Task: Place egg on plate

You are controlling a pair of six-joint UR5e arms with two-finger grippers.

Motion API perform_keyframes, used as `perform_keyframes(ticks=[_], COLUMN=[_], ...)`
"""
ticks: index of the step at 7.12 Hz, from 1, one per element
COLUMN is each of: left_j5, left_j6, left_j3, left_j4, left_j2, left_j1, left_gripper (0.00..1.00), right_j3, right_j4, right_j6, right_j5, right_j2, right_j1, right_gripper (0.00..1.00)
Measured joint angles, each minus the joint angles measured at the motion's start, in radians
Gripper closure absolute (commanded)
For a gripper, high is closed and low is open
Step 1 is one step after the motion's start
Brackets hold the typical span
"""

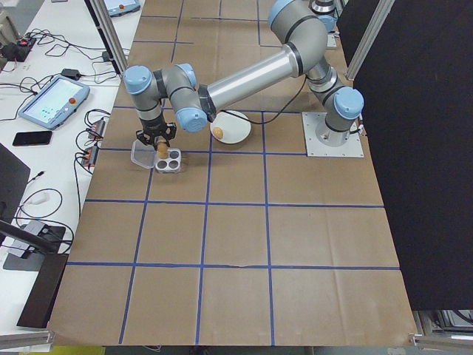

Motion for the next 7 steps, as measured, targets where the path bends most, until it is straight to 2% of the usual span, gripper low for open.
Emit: perform_keyframes(ticks=[2, 4, 5, 7], left_j5=[-0.011, -0.013, -0.014, -0.014], left_j6=[-0.221, -0.551, -0.732, -1.041], left_j3=[-0.164, -0.411, -0.511, -0.683], left_j4=[-0.029, 0.024, 0.067, 0.21], left_j2=[0.138, 0.3, 0.352, 0.381], left_j1=[-0.014, -0.058, -0.098, -0.171], left_gripper=[0.65, 0.65, 0.65, 0.65], right_j3=[0.0, 0.0, 0.0, 0.0], right_j4=[0.0, 0.0, 0.0, 0.0], right_j6=[0.0, 0.0, 0.0, 0.0], right_j5=[0.0, 0.0, 0.0, 0.0], right_j2=[0.0, 0.0, 0.0, 0.0], right_j1=[0.0, 0.0, 0.0, 0.0], right_gripper=[0.0, 0.0, 0.0, 0.0])
